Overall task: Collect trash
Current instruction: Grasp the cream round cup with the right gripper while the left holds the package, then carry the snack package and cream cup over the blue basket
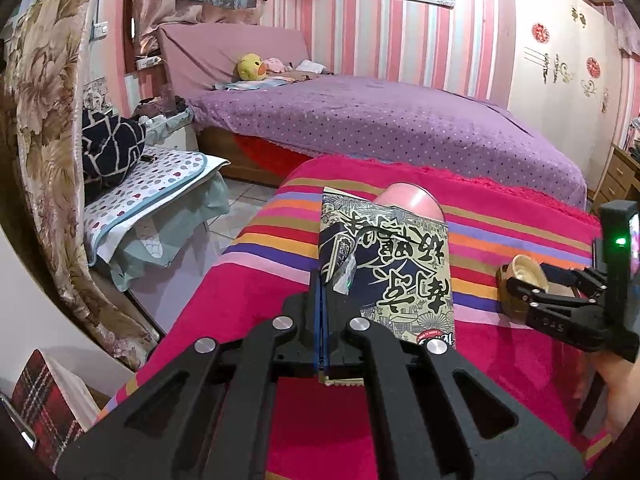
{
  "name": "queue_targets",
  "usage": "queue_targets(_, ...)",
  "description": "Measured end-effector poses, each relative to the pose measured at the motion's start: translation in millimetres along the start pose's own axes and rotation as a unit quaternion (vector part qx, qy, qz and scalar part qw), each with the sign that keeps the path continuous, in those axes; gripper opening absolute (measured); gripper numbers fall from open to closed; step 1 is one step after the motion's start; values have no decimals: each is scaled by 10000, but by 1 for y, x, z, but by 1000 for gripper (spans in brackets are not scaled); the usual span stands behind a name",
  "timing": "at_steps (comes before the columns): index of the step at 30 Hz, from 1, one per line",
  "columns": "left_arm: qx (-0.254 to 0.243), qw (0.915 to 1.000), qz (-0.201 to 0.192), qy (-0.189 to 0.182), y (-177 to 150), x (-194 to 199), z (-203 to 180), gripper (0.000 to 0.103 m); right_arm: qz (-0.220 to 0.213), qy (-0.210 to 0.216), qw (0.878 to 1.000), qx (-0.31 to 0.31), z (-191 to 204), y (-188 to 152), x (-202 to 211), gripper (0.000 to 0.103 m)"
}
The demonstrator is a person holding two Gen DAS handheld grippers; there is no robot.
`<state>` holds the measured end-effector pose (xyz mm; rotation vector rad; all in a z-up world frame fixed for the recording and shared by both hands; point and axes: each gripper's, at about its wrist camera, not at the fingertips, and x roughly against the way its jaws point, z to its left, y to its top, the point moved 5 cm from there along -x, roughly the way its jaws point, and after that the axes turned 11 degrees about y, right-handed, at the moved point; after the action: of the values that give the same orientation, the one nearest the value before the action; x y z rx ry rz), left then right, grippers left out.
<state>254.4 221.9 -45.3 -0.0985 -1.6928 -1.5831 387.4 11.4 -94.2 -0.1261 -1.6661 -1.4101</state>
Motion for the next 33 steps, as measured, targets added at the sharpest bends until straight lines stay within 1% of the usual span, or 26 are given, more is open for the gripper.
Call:
queue_targets(2,-49,10000,-21,-27,0,3,-5,0,-108,-159,9998,105,-2,-2,13,61)
queue_targets(5,-84,9998,-42,-163,0,10,-15,0,-296,-299,9991,50,-13,-10,48,61)
queue_targets(10,-156,9982,-89,-572,-2,33,-45,0,-469,-584,9972,-15,-38,-31,110,61)
queue_targets(14,-367,9958,-176,-820,-6,56,-76,0,-535,-847,9948,-195,-61,-57,160,61)
queue_targets(16,-487,9939,-200,-964,-11,70,-97,0,-541,-1005,9930,-291,-79,-76,188,61)
queue_targets(22,-923,9889,-364,-1102,-28,105,-151,0,-526,-1472,9869,-409,-112,-123,248,61)
queue_targets(25,-1033,9860,-300,-1273,-40,118,-176,0,-601,-1596,9837,-573,-130,-143,271,61)
queue_targets(28,-1101,9832,-204,-1441,-51,129,-198,0,-630,-1686,9814,-663,-147,-160,285,61)
queue_targets(31,-1287,9802,-345,-1466,-64,145,-222,0,-647,-1737,9799,-740,-164,-173,296,61)
queue_targets(33,-1385,9769,-416,-1574,-70,156,-238,0,-682,-1750,9787,-828,-177,-180,305,61)
